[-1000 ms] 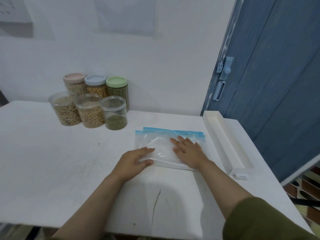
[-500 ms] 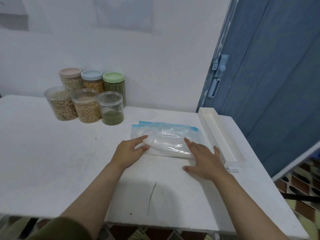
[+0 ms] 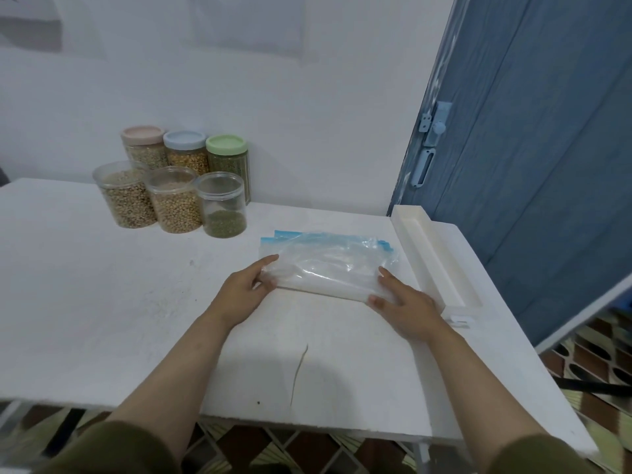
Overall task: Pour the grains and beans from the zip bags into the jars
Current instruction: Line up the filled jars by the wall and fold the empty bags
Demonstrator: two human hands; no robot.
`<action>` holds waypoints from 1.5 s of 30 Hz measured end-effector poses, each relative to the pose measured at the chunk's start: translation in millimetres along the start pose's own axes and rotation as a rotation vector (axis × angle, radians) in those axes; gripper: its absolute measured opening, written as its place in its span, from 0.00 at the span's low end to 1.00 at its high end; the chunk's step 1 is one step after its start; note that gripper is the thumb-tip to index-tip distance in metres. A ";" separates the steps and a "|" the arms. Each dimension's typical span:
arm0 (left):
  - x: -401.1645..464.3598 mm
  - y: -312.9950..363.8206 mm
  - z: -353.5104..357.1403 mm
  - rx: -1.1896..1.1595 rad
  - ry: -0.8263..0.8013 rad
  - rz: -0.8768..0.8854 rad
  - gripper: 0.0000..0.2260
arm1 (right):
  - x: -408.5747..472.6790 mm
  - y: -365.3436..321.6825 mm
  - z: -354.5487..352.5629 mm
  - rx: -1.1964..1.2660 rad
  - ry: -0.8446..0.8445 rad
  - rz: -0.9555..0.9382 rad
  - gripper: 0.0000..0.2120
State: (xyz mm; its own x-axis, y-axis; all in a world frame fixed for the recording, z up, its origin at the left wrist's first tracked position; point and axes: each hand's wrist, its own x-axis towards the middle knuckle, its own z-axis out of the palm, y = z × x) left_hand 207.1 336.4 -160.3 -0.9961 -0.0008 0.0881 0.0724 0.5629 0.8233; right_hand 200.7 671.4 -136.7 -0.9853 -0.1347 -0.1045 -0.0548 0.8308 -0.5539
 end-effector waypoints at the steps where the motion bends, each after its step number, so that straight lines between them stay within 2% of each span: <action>1: -0.4 1.8 2.6 0.018 0.047 -0.006 0.20 | -0.9 -2.1 -1.2 0.047 0.043 -0.017 0.33; 5: -2.1 7.2 5.0 0.073 0.260 -0.051 0.18 | -12.0 -5.3 0.5 0.460 0.300 -0.101 0.30; 7: -1.6 6.8 5.7 0.088 0.304 -0.075 0.18 | -19.1 0.3 7.0 0.596 0.329 -0.118 0.27; 13: -5.1 15.5 10.6 0.108 0.405 -0.146 0.23 | -19.0 -11.8 10.7 0.563 0.413 -0.170 0.19; 16: -10.1 19.6 7.6 0.095 0.467 -0.180 0.26 | -14.2 -21.6 12.7 0.522 0.435 -0.172 0.19; 22: -16.7 31.5 15.0 0.120 0.534 -0.121 0.27 | -2.7 -27.6 28.0 0.363 0.542 0.062 0.20; 25: -14.2 31.9 17.2 0.200 0.514 -0.106 0.23 | -0.5 -35.0 27.2 0.153 0.502 0.138 0.18; 28: -13.6 36.5 21.5 0.323 0.496 -0.131 0.20 | -3.9 -35.1 29.2 -0.159 0.497 0.108 0.19; 30: -12.4 38.5 22.6 0.416 0.500 -0.163 0.20 | -4.9 -33.8 28.1 -0.254 0.492 0.093 0.18; 32: -10.2 37.4 22.2 0.474 0.507 -0.188 0.21 | -5.9 -38.2 23.0 -0.323 0.400 0.106 0.17; 35: -7.9 39.6 21.5 0.455 0.491 -0.175 0.21 | 1.5 -52.8 15.3 -0.423 0.239 0.056 0.24; 38: -8.3 45.3 23.3 0.414 0.447 -0.137 0.22 | 16.1 -65.0 14.5 -0.454 0.123 -0.093 0.25; 42: -6.8 46.3 25.5 0.495 0.478 -0.177 0.25 | 23.5 -64.1 27.5 -0.357 0.000 -0.093 0.24; 45: -2.0 49.7 31.8 0.663 0.573 0.022 0.28 | 20.2 -56.4 41.4 -0.396 0.056 -0.101 0.24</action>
State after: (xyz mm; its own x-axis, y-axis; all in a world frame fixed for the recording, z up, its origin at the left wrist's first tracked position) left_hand 211.0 390.7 -137.4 -0.8034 -0.2994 0.5147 -0.1308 0.9320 0.3381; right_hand 190.5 599.5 -141.8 -0.9785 -0.2057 -0.0153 -0.1987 0.9601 -0.1969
